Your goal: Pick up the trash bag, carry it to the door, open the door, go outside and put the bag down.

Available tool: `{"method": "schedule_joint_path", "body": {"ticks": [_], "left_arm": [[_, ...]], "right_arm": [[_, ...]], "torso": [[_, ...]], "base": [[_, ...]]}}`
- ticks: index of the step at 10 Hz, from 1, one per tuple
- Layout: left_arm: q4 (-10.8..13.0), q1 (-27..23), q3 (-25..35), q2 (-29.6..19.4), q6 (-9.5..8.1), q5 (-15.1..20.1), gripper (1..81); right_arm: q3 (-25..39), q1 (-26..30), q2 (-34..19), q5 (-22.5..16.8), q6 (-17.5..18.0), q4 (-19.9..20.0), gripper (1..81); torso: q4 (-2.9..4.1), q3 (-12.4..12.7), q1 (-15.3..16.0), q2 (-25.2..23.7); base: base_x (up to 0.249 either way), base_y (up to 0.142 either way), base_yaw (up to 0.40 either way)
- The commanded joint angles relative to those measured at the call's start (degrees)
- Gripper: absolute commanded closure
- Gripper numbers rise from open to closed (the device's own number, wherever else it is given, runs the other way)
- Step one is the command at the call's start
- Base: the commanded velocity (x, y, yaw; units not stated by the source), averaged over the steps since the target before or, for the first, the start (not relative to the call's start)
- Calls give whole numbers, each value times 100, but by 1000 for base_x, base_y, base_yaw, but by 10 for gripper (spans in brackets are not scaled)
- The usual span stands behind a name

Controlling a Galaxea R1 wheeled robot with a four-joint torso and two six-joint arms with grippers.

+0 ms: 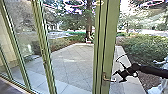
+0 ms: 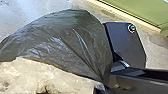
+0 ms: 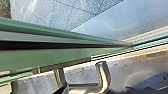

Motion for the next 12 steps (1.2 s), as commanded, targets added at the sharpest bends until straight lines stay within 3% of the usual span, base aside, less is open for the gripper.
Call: {"method": "schedule_joint_path", "body": {"ticks": [1, 12], "left_arm": [[-69, -334, 17, -15, -23, 287, 811], [-95, -299, -27, -42, -23, 279, 811]], "right_arm": [[-438, 983, 284, -426, 37, 212, 10], [-1642, 588, 1137, -435, 28, 177, 10]], "torso": [[0, 0, 0, 0], [0, 0, 2, 2]], "base": [[0, 0, 0], [0, 0, 0]]}}
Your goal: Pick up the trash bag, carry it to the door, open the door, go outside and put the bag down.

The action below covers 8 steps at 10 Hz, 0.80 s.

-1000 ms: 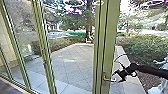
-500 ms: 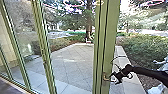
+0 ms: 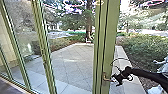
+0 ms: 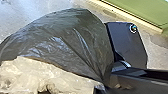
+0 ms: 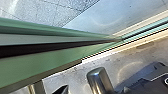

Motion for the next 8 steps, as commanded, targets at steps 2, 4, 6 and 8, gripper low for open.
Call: {"method": "schedule_joint_path", "body": {"ticks": [2, 4, 6, 8], "left_arm": [[-110, -293, 10, -44, -22, 292, 811], [-110, -293, 10, -36, -22, 292, 811], [-110, -293, 10, -27, -14, 292, 811], [-110, -284, 10, -27, -13, 292, 811]], "right_arm": [[-332, 916, 291, -182, 9, 101, 10], [-386, 855, 353, -182, 9, 66, 10], [-491, 653, 388, -182, 9, 31, 10], [-807, 503, 538, -182, 9, -22, 10]], "torso": [[0, 0, 0, 0], [0, 0, 0, 0], [0, 0, 0, 0], [0, 0, 0, 2]], "base": [[0, 0, 0], [0, 0, 0], [0, 0, 0], [0, 0, 0]]}}
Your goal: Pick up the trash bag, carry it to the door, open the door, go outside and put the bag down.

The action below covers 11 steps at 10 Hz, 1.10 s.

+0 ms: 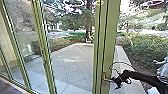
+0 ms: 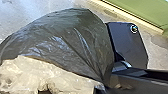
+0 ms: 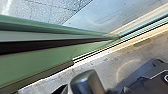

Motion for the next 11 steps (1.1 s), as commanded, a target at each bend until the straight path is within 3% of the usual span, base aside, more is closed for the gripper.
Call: {"method": "schedule_joint_path", "body": {"ticks": [1, 7, 11], "left_arm": [[-47, -278, 13, -10, -15, 290, 811], [-47, -278, 13, -10, -15, 290, 811], [-56, -251, 13, -10, -23, 290, 811]], "right_arm": [[-327, 736, 232, -342, 0, -3, 10], [-732, 218, 715, -334, -35, -389, 10], [-741, -222, 813, -202, -79, -390, 10]], "torso": [[0, 0, 0, 0], [-2, 2, -6, -2], [-2, 6, -6, -4]], "base": [[0, 0, 0], [0, 0, 0], [0, 0, 0]]}}
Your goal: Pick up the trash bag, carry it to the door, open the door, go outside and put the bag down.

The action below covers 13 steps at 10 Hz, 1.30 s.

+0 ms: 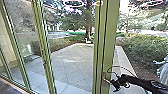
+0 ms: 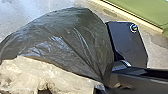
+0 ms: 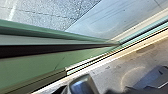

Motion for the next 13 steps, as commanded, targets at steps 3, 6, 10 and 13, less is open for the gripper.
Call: {"method": "schedule_joint_path", "body": {"ticks": [3, 6, 10, 13], "left_arm": [[-65, -264, 13, -18, -23, 281, 811], [-73, -247, 13, -10, -23, 290, 811], [-73, -237, 13, -1, -23, 281, 811], [-73, -238, 13, 8, -23, 281, 811]], "right_arm": [[234, -169, 225, -371, -372, 39, 10], [437, -450, 216, -141, -558, 39, 10], [463, -547, 216, -71, -620, 30, 10], [481, -434, 216, -71, -611, 39, 10]], "torso": [[0, 2, 0, 0], [0, 5, 0, -2], [0, 9, 0, -2], [0, -499, -2, -5]], "base": [[0, 0, 0], [0, 0, 0], [0, 0, 0], [0, 0, 0]]}}
